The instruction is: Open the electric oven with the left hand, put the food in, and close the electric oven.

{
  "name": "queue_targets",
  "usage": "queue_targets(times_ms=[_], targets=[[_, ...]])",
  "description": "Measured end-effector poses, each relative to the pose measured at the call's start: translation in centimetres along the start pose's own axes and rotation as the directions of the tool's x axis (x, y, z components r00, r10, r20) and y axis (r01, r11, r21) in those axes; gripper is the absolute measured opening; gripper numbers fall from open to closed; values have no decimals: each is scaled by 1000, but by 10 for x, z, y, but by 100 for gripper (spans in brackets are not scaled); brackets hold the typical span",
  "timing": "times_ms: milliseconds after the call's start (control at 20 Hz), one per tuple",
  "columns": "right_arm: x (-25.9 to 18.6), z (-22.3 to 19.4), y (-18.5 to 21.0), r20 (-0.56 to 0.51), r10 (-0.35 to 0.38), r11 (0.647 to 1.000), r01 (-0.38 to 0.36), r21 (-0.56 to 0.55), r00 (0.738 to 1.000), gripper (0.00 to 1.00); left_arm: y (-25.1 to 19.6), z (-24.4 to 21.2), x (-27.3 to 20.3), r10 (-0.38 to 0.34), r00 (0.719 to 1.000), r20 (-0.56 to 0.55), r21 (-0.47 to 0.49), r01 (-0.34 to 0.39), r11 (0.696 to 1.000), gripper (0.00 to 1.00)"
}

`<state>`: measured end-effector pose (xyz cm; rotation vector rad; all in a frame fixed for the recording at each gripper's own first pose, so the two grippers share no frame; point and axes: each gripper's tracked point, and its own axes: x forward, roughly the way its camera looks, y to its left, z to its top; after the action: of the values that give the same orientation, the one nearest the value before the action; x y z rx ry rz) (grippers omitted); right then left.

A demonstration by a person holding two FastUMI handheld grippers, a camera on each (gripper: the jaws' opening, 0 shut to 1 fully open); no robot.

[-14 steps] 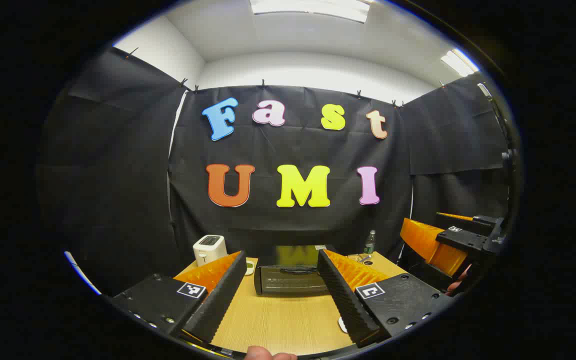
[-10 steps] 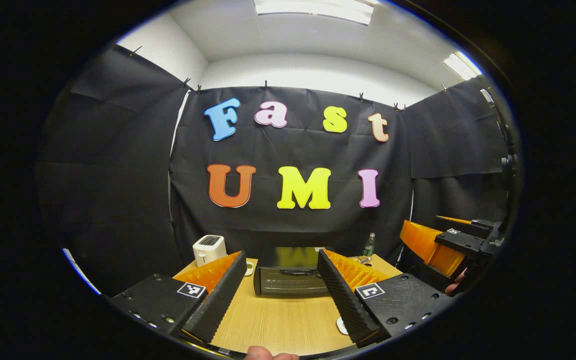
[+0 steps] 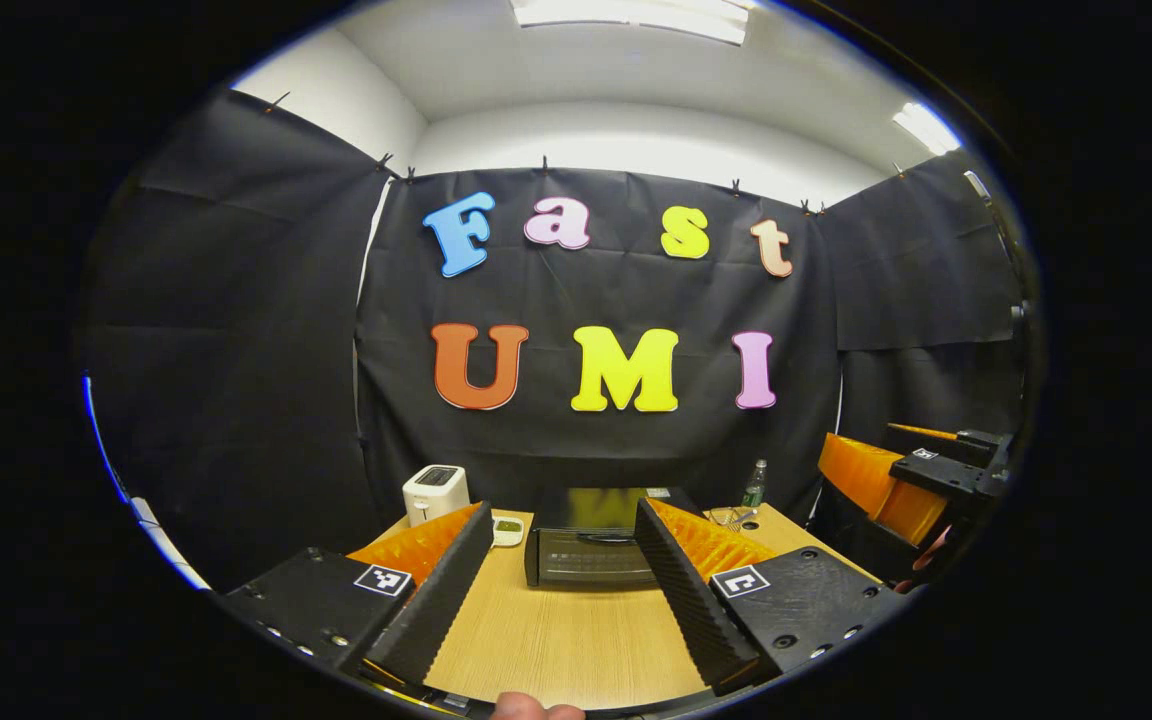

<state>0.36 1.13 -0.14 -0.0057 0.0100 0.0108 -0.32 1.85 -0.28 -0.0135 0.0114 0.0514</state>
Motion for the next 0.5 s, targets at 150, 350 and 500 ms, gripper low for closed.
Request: queue_targets(times_ms=[150,350,500], targets=[[2,2,7,-1,10,1000,-10,0,1000,96,6,0,0,9,1000,0,-6,-9,1000,93],[2,-1,13,-6,25,1000,-25,-8,1000,96,11,-3,1,17,1000,-7,-5,-17,1000,93],[4,0,14,-2,27,1000,-27,-10,1000,99,13,-5,2,17,1000,-13,-3,-17,1000,93]])
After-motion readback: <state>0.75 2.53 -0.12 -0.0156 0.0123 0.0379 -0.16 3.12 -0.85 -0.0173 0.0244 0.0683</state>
